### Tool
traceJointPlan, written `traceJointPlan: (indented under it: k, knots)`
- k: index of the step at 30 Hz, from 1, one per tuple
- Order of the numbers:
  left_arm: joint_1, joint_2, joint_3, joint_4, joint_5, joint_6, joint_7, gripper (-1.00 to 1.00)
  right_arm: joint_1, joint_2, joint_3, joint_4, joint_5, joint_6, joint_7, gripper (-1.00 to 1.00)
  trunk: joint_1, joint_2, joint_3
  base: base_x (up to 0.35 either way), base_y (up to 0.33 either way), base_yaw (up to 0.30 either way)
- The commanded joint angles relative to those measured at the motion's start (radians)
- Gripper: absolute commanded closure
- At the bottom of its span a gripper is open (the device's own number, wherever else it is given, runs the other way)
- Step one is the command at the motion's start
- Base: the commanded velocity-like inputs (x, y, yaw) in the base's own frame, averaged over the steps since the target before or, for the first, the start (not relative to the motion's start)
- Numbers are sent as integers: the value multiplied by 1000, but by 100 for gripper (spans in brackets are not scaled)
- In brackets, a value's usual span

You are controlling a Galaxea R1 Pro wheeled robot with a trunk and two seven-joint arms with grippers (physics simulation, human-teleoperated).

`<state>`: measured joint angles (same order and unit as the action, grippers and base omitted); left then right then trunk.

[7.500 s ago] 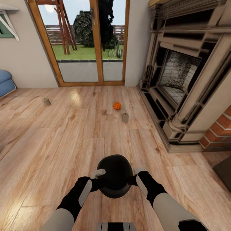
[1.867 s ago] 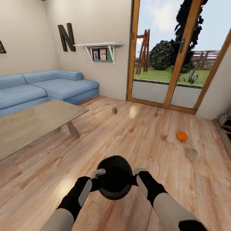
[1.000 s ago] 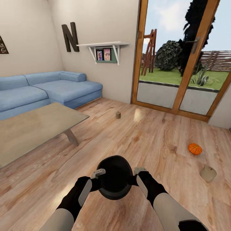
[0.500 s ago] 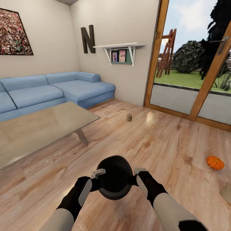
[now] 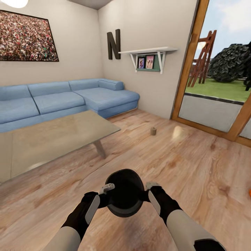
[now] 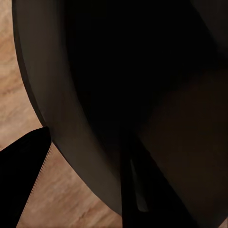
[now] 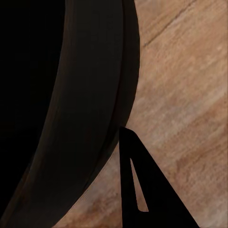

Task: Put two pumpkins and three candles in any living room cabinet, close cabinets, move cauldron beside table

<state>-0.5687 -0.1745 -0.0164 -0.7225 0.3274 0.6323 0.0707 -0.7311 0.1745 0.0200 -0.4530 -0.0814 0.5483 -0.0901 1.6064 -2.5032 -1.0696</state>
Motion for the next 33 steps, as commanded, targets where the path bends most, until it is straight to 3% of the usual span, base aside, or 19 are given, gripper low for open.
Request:
traceJointPlan:
  k: [1,24,33]
  knots:
    - [0,0,1,1,-21,3,3,100,-1,0,14,-18,-28,-3,40,100,0,0,1,105,-102,273]
    - [0,0,1,1,-21,3,3,100,-1,0,15,-18,-28,-3,40,100,0,0,14,115,-105,272]
    - [0,0,1,1,-21,3,3,100,-1,0,14,-18,-28,-3,40,100,0,0,14,260,-81,55]
